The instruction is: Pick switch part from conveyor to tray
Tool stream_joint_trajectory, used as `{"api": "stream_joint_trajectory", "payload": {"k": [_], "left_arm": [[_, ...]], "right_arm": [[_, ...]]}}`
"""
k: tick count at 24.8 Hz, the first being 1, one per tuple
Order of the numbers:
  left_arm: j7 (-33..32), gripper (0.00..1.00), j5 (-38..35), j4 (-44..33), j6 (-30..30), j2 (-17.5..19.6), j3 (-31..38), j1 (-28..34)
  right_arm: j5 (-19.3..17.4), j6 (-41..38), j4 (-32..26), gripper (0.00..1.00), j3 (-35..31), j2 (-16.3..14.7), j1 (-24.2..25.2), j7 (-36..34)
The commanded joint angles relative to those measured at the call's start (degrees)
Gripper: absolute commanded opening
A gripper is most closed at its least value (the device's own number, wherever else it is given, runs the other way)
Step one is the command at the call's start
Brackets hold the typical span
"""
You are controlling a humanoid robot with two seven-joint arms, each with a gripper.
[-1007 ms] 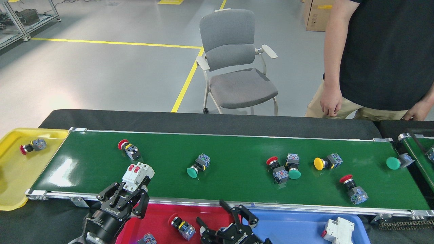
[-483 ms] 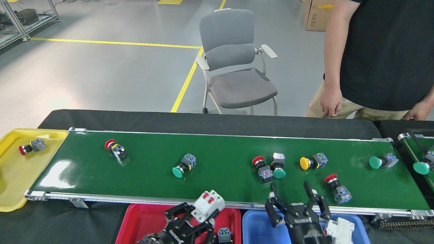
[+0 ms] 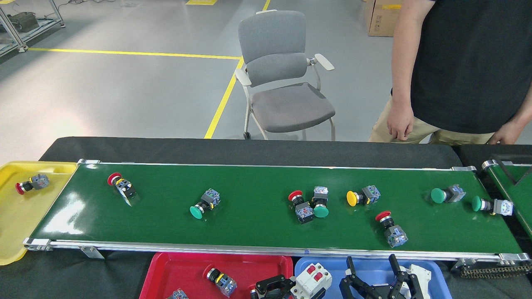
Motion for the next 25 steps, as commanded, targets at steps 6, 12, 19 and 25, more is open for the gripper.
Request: {"api": "stream_joint_trajectory", "payload": {"k": [6, 12, 19, 25], "left_arm": [[0.4, 1.00, -0.1, -1.1, 3.6, -0.6, -1.5, 0.1], [2.5, 1.00, 0.8, -1.2, 4.4, -0.4, 14.1, 0.2], [4.6, 1.00, 13.4, 6.4, -12.8, 9.5, 46.8, 1.8], [4.7, 1.00, 13.7, 14.7, -18.2, 12.0, 52.7, -3.4]], "right_arm": [[-0.5, -0.8, -0.1, 1.00, -9.5, -0.8, -0.4, -3.0], [-0.6, -0.9, -0.4, 1.00, -7.8, -0.2, -0.9, -2.7], [-0.6, -0.4, -0.5, 1.00, 0.1, 0.6, -3.4, 0.9], [-0.6, -0.2, 0.2, 1.00, 2.0, 2.8, -9.0, 14.6]]}}
